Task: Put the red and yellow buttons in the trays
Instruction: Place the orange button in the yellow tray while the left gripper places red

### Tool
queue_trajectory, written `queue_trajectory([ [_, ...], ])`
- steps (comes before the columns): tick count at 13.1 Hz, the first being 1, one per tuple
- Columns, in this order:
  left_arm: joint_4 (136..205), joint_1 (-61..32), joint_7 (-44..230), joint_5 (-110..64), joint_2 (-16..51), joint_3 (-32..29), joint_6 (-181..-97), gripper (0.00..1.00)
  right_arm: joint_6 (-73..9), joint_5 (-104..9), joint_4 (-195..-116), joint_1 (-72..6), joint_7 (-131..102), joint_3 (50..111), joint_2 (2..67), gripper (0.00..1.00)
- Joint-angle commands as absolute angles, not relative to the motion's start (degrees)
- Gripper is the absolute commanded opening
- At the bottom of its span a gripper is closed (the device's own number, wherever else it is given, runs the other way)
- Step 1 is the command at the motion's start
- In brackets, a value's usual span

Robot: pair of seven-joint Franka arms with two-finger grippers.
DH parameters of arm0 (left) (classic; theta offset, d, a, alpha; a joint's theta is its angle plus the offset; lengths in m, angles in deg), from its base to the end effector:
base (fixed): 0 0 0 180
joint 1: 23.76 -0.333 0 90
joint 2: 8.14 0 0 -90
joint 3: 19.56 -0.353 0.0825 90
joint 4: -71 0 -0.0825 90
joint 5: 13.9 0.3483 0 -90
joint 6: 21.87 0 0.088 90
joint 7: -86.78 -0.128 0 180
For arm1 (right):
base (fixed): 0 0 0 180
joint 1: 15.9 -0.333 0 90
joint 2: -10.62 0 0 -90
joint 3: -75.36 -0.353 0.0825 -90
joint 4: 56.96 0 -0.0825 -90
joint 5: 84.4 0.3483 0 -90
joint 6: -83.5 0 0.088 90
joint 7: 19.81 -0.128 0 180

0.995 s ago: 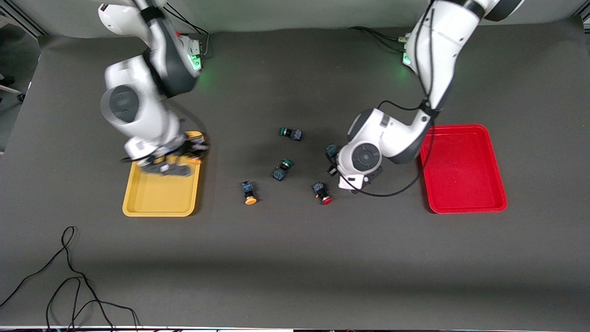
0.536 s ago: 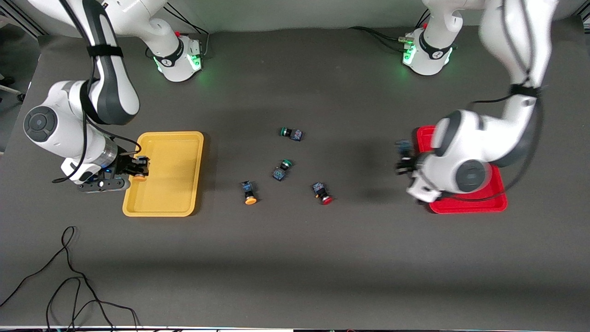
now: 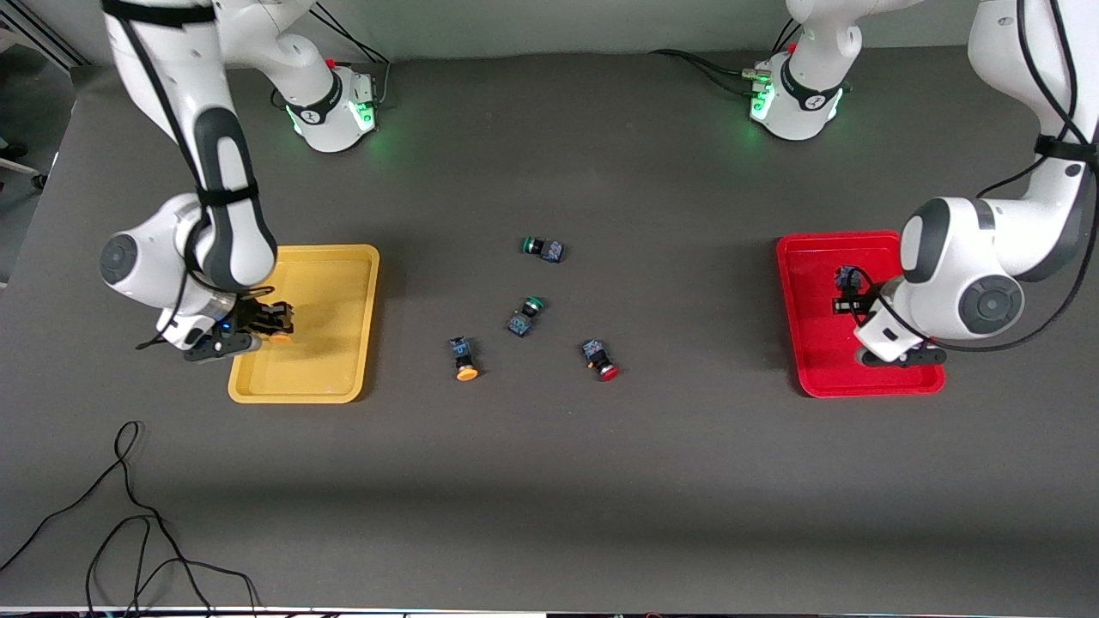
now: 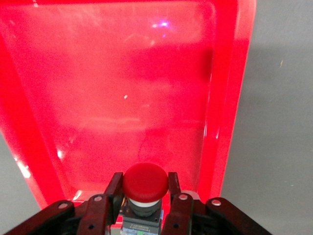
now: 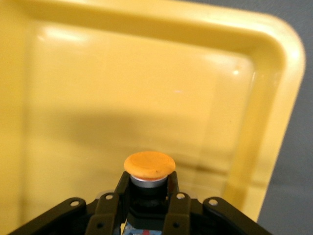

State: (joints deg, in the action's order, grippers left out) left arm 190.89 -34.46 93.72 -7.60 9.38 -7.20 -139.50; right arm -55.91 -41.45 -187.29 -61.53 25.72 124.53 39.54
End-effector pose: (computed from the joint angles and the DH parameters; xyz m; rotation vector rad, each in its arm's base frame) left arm 0.5215 -0.0044 0.2973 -3.0513 -0.0355 0.5132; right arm 0.5087 -0.0228 0.2384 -3.0430 -0.2558 0.0442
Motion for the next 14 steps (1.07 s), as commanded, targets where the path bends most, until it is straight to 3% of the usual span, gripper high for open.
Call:
queue_trajectory([
  [1, 206.0, -34.1, 94.1, -7.0, -1.2, -6.5, -148.7, 0.00, -55.5, -38.7, -184.1, -61.8, 27.7, 124.8, 42.1, 0.22],
  [2, 209.4, -34.2, 94.1, -7.1, -1.5, -6.5, -152.8, 0.00, -55.4, -38.7, -183.4, -61.8, 27.0, 124.8, 42.1, 0.45],
  [3, 212.6, -34.2, 94.1, -7.1, -1.4, -6.6, -157.5, 0.00, -55.4, -38.7, -183.2, -61.7, 26.9, 124.8, 42.1, 0.99],
  [4, 215.3, -34.2, 94.2, -7.1, -0.7, -6.6, -162.4, 0.00, -55.3, -38.7, -183.2, -61.7, 26.5, 124.8, 41.9, 1.00],
  [5, 216.3, -34.1, 94.2, -7.1, 0.5, -6.6, -165.1, 0.08, -55.3, -38.8, -183.0, -62.0, 25.6, 124.8, 41.5, 1.00],
  [6, 215.7, -34.1, 94.2, -7.2, 1.0, -6.6, -165.6, 0.62, -54.3, -38.9, -182.7, -62.5, 24.5, 125.2, 40.8, 1.00],
  [7, 214.3, -34.1, 94.1, -7.2, 0.9, -6.5, -165.2, 0.99, -52.2, -39.4, -181.6, -62.7, 24.3, 126.0, 39.9, 1.00],
  [8, 212.2, -34.0, 94.4, -7.2, 0.4, -6.5, -163.6, 1.00, -49.5, -42.4, -179.8, -63.4, 23.8, 128.2, 39.4, 1.00],
  [10, 203.2, -33.5, 94.2, -7.8, -0.2, -6.1, -150.4, 1.00, -39.3, -50.0, -172.7, -67.2, 14.9, 134.2, 39.4, 1.00],
  [12, 189.3, -30.9, 95.6, -11.6, 1.6, -6.1, -136.5, 1.00, -27.3, -54.8, -164.4, -70.6, 7.6, 138.8, 39.4, 1.00],
  [14, 175.3, -25.6, 103.5, -12.4, 8.7, -6.1, -129.6, 1.00, -22.0, -55.6, -160.1, -74.2, 1.0, 140.7, 39.4, 1.00],
])
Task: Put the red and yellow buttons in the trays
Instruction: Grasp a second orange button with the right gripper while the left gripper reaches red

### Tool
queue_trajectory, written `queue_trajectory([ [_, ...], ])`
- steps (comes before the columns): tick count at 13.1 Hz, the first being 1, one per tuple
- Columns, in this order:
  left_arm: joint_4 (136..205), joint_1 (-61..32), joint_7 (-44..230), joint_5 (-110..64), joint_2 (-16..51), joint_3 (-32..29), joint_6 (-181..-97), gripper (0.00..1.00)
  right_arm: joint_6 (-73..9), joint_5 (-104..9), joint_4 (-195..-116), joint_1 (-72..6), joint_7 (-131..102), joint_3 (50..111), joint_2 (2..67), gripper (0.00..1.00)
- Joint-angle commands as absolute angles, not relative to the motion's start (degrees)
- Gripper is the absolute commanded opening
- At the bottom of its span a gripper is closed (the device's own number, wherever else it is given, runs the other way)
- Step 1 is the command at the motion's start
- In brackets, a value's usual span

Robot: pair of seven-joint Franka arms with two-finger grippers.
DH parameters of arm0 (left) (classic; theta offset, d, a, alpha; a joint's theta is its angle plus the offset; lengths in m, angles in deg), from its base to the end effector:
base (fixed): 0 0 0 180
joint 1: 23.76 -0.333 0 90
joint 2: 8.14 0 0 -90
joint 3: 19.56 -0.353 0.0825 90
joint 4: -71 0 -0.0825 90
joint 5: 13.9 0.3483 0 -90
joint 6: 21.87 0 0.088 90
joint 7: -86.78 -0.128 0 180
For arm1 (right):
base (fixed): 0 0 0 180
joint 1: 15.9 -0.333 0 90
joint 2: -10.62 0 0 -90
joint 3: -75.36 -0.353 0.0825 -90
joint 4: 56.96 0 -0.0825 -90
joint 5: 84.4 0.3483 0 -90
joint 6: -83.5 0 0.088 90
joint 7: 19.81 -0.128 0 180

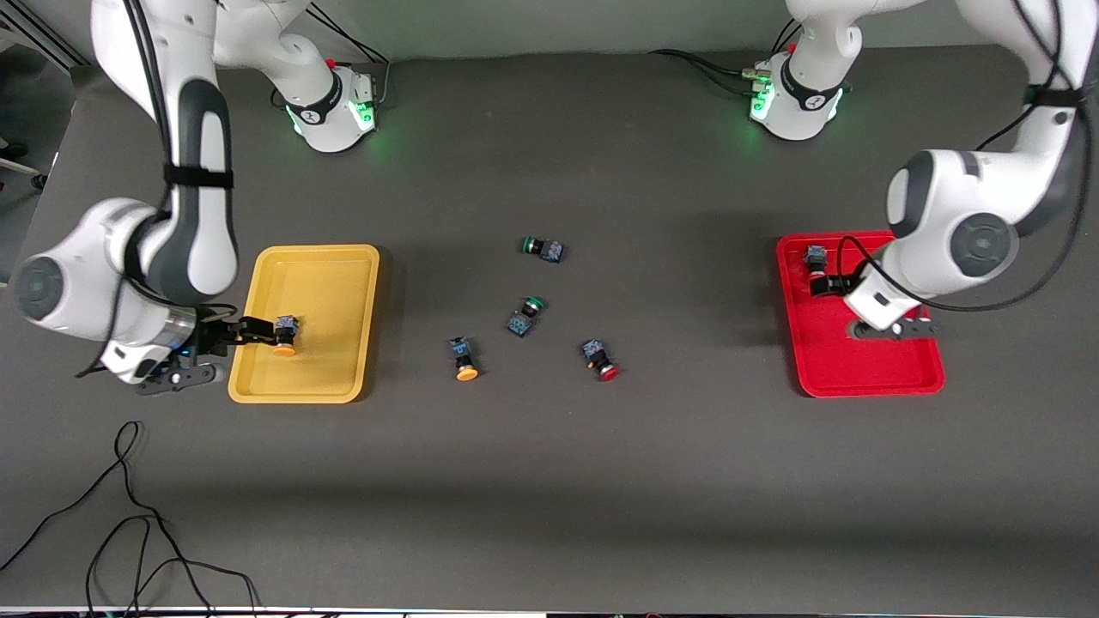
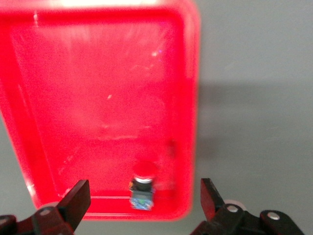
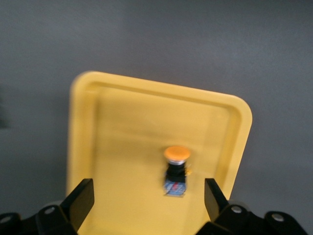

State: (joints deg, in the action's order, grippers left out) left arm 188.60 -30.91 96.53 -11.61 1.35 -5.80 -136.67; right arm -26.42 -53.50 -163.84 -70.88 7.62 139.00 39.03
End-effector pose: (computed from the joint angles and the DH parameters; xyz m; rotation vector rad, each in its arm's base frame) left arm 0.5230 -0.0538 0.3819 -3.0996 -0.0515 0.3235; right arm 0.5796 0.0229 0.3930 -3.0481 -0.1829 0.1568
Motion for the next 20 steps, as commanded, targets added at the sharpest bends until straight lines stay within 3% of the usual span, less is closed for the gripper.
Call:
queue_trajectory([
  [1, 169.5, -22.6, 107.6, -12.5, 12.0, -5.9, -127.6, 1.00, -21.6, -55.6, -159.6, -76.7, -3.0, 140.9, 39.4, 1.00],
  [4, 155.1, -13.1, 120.7, -12.5, 25.6, -5.1, -129.0, 1.00, -23.6, -54.8, -158.4, -85.1, -17.3, 140.3, 40.3, 1.00],
  [7, 142.2, -8.0, 133.6, -12.7, 38.6, -4.9, -137.6, 1.00, -27.8, -50.9, -158.3, -88.2, -26.1, 135.1, 41.4, 1.00],
  [9, 141.7, -5.5, 144.0, -12.5, 42.1, -4.9, -145.8, 1.00, -31.4, -49.6, -158.4, -88.3, -27.4, 130.3, 43.0, 1.00],
  [14, 142.5, -2.5, 150.7, -12.5, 45.6, -5.1, -148.3, 0.98, -45.5, -49.2, -162.7, -87.5, -26.3, 122.4, 47.8, 1.00],
  [16, 142.8, -1.2, 150.5, -12.0, 45.6, -5.1, -148.3, 0.89, -53.6, -45.5, -165.8, -86.0, -23.4, 118.0, 49.8, 1.00],
  [19, 145.1, -0.4, 150.3, -11.6, 45.6, -5.1, -149.6, 0.83, -56.1, -37.8, -165.9, -85.7, -17.9, 117.0, 54.2, 1.00],
  [20, 145.3, 0.2, 150.2, -11.4, 45.6, -5.1, -149.6, 0.74, -56.1, -37.3, -165.9, -85.7, -16.9, 117.0, 54.3, 1.00],
])
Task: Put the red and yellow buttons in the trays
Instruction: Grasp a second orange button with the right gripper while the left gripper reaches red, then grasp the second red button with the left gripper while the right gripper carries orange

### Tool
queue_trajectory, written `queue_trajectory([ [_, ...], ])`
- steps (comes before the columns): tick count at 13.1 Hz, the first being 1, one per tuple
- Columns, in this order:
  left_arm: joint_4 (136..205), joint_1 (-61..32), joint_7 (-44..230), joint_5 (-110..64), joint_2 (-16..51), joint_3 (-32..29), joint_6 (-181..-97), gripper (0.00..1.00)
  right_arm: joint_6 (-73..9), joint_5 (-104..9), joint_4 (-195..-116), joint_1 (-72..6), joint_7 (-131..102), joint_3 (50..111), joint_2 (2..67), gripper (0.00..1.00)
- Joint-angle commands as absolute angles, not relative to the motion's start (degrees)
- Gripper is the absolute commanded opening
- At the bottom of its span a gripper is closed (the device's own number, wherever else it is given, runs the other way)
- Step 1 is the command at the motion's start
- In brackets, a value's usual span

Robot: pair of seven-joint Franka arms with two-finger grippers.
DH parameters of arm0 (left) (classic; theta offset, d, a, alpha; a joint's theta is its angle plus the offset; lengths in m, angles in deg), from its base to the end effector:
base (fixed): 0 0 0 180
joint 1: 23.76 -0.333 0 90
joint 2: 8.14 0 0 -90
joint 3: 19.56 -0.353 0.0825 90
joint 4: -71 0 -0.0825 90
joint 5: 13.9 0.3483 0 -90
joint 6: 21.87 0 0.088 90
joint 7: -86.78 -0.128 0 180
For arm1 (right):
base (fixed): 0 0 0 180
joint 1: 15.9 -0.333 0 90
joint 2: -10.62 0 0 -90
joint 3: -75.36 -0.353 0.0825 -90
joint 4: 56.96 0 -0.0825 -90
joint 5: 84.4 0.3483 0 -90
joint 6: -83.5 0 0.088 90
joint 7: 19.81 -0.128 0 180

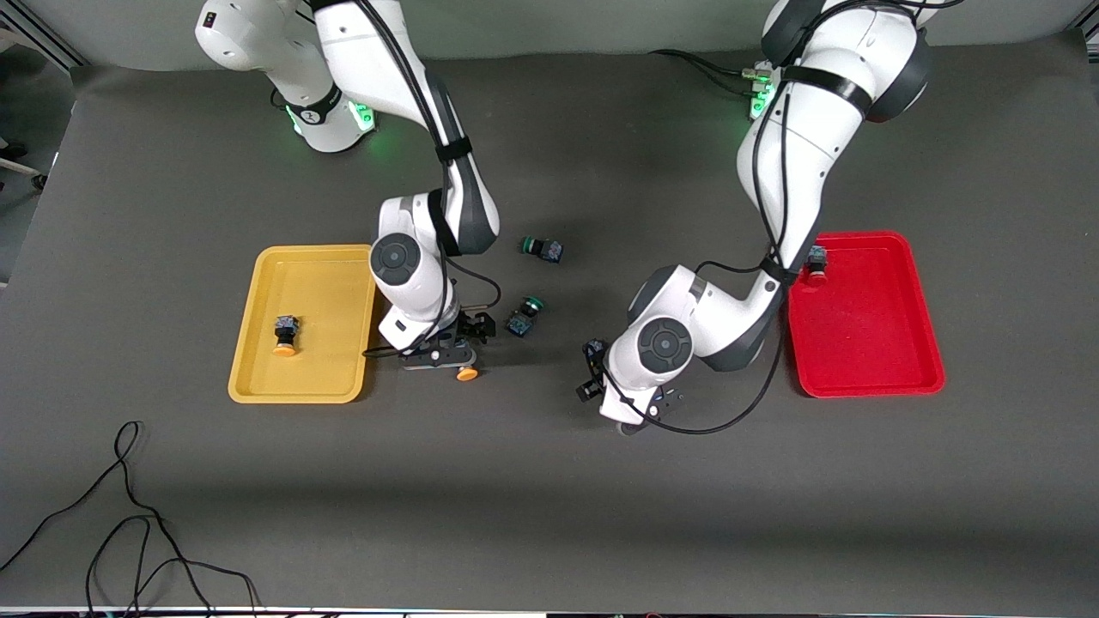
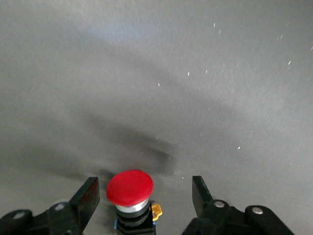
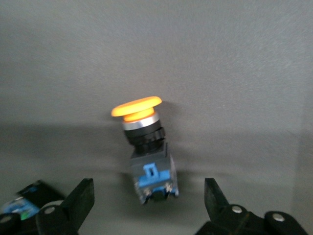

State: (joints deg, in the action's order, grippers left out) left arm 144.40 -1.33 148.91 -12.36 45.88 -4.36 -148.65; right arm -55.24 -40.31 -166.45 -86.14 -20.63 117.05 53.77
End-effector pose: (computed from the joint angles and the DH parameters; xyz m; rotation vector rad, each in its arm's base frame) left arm 0.6264 -0.4126 0.2138 2.8973 0.7696 -0.2030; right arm 0.5205 0.3372 0.2142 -3.1062 -0.0502 -0.0594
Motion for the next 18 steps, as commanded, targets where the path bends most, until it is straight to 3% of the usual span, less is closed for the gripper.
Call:
queue_trajectory([
  [1, 145.7, 0.3, 150.1, -11.4, 45.6, -5.1, -149.7, 0.64, -55.8, -37.3, -165.8, -85.6, -16.9, 117.1, 54.3, 0.90],
  [2, 146.3, 0.4, 150.1, -11.3, 45.5, -5.1, -150.0, 0.43, -55.6, -37.3, -165.6, -85.2, -16.9, 117.1, 54.3, 0.67],
  [3, 146.6, 0.3, 150.0, -11.3, 45.5, -5.1, -149.9, 0.11, -55.5, -37.3, -165.2, -84.7, -16.8, 117.1, 54.2, 0.47],
  [4, 146.7, 0.3, 150.0, -11.3, 45.3, -5.1, -149.7, 0.00, -55.3, -37.8, -164.8, -84.1, -16.7, 117.1, 54.2, 0.35],
  [6, 146.0, -0.6, 148.4, -10.8, 43.7, -5.4, -147.0, 0.00, -55.3, -38.0, -164.2, -83.9, -16.5, 117.1, 54.3, 0.24],
  [8, 143.7, -5.9, 142.8, -11.1, 41.7, -4.9, -137.1, 0.00, -54.9, -38.0, -163.8, -83.7, -16.6, 117.1, 54.1, 0.20],
  [10, 143.9, -11.9, 133.2, -11.2, 38.0, -4.9, -126.6, 0.00, -47.0, -38.1, -161.5, -83.6, -17.7, 118.6, 52.7, 0.20],
  [12, 145.2, -18.2, 121.7, -10.8, 35.2, -5.1, -118.2, 0.00, -34.2, -38.9, -156.9, -85.0, -19.7, 125.8, 51.9, 0.20],
  [13, 148.6, -21.3, 117.1, -10.6, 32.5, -5.1, -116.9, 0.00, -27.6, -40.4, -153.5, -85.2, -21.7, 128.4, 51.6, 0.20],
  [15, 161.7, -27.0, 107.6, -6.5, 23.9, -5.2, -120.5, 0.00, -18.7, -43.4, -148.2, -85.2, -24.6, 132.0, 51.1, 0.20],
  [18, 175.1, -34.2, 99.9, -3.4, 16.0, -5.2, -125.5, 0.00, -12.1, -48.8, -148.9, -85.3, -23.4, 136.1, 47.5, 0.20],
])
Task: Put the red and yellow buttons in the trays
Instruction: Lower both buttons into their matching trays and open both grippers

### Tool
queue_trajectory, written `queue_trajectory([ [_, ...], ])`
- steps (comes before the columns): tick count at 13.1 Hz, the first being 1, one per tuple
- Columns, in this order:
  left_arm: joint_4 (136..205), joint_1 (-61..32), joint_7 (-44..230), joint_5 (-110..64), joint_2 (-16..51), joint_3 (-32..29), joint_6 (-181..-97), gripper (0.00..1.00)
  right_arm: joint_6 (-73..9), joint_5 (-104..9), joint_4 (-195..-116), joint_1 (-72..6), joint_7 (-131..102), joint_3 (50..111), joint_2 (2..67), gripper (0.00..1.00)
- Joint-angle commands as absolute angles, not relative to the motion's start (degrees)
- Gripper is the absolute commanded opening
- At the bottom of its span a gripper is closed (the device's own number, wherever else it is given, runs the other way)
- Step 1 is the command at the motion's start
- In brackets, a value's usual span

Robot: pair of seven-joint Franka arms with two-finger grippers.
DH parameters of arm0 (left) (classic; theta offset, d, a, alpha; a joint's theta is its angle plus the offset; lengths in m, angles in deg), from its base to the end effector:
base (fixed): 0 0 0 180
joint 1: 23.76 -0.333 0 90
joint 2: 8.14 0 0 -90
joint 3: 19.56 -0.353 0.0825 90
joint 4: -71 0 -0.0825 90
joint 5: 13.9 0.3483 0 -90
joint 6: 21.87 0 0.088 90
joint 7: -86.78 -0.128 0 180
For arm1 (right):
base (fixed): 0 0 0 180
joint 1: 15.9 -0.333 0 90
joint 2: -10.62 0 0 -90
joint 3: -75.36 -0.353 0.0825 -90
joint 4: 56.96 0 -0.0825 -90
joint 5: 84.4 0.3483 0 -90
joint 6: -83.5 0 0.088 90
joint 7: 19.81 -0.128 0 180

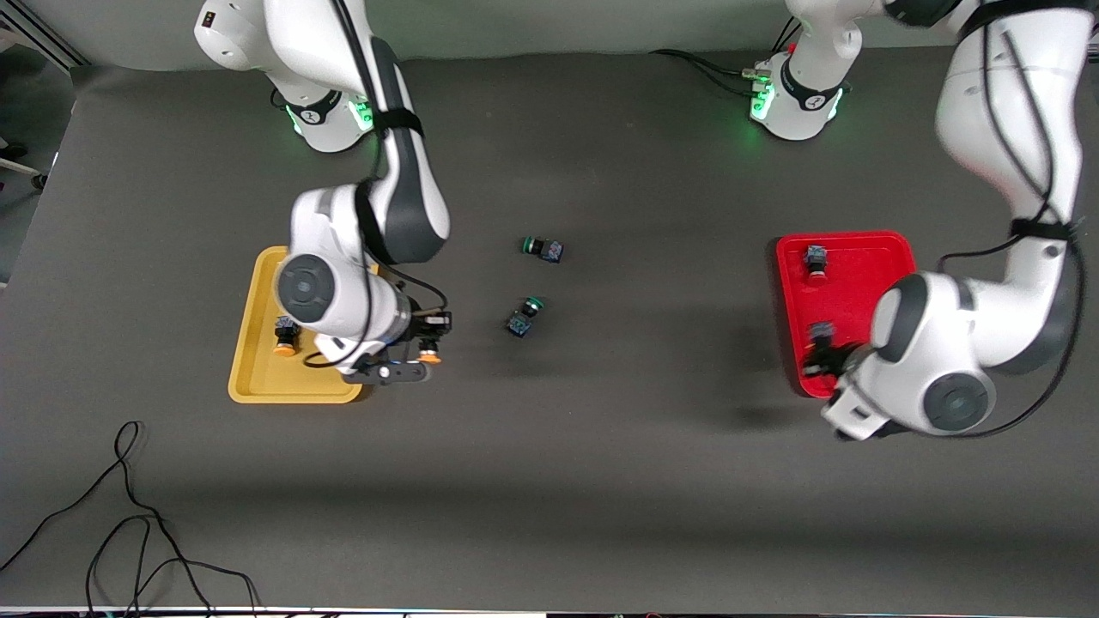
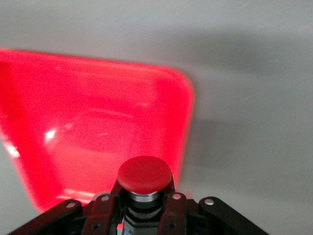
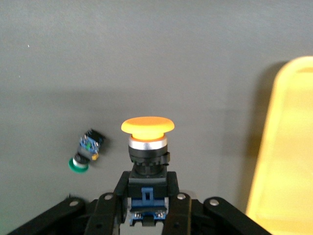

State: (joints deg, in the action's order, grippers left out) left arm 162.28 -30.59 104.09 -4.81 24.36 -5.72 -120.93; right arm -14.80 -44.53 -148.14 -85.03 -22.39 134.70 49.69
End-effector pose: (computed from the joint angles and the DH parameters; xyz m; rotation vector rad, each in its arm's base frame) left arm 0.6211 -0.0376 0.3155 -2.9739 -0.1954 0.6050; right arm 0.5652 0.2924 0.3840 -3.0561 0.0160 0.3111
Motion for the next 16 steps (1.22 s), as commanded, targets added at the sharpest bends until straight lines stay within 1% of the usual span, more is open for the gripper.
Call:
queue_trajectory([
  [1, 178.0, -36.2, 97.3, -2.0, 15.1, -5.3, -128.1, 0.00, -12.1, -52.5, -150.7, -85.3, -23.3, 136.5, 45.6, 0.20],
  [3, 181.1, -40.3, 93.1, 0.9, 15.8, -5.3, -134.3, 0.00, -13.5, -55.1, -157.5, -85.2, -19.6, 138.0, 40.6, 0.20],
  [4, 182.3, -40.8, 92.8, 1.1, 17.1, -5.4, -137.2, 0.00, -15.6, -55.2, -161.4, -85.3, -15.2, 141.0, 39.5, 0.20],
  [6, 184.8, -43.0, 92.0, 2.5, 18.0, -5.4, -143.3, 0.00, -22.2, -54.5, -168.8, -85.0, -6.0, 143.1, 39.2, 0.20],
  [7, 185.1, -44.1, 91.4, 2.5, 19.1, -5.4, -144.9, 0.00, -27.7, -53.3, -173.3, -84.6, -3.2, 143.2, 39.0, 0.20],
  [8, 185.0, -44.3, 91.3, 2.5, 19.7, -5.4, -145.4, 0.23, -33.1, -50.1, -177.3, -84.6, -0.2, 142.9, 39.5, 0.20],
  [9, 185.0, -44.3, 91.3, 2.5, 19.7, -5.3, -144.7, 0.99, -36.5, -46.0, -180.0, -84.5, 3.3, 142.4, 40.5, 0.20],
  [11, 184.4, -43.9, 91.8, 1.9, 18.0, -5.1, -141.3, 1.00, -38.2, -39.2, -181.2, -83.8, 7.6, 139.9, 45.5, 0.20],
  [13, 182.2, -43.5, 91.9, 1.7, 15.2, -4.0, -137.4, 1.00, -38.2, -36.1, -181.1, -83.1, 9.0, 138.2, 48.7, 0.21],
  [14, 181.4, -43.8, 92.0, 1.5, 13.1, -2.6, -136.6, 1.00, -38.2, -35.8, -181.1, -83.1, 8.8, 137.9, 49.0, 0.32],
  [15, 180.7, -43.7, 92.2, 0.5, 10.4, -2.2, -135.8, 1.00, -38.2, -35.8, -181.0, -82.9, 8.8, 137.8, 49.1, 0.47],
  [16, 180.0, -43.5, 91.4, -0.3, 7.2, -2.2, -135.2, 1.00, -38.1, -35.8, -180.8, -82.4, 8.4, 137.8, 49.1, 0.82],
])
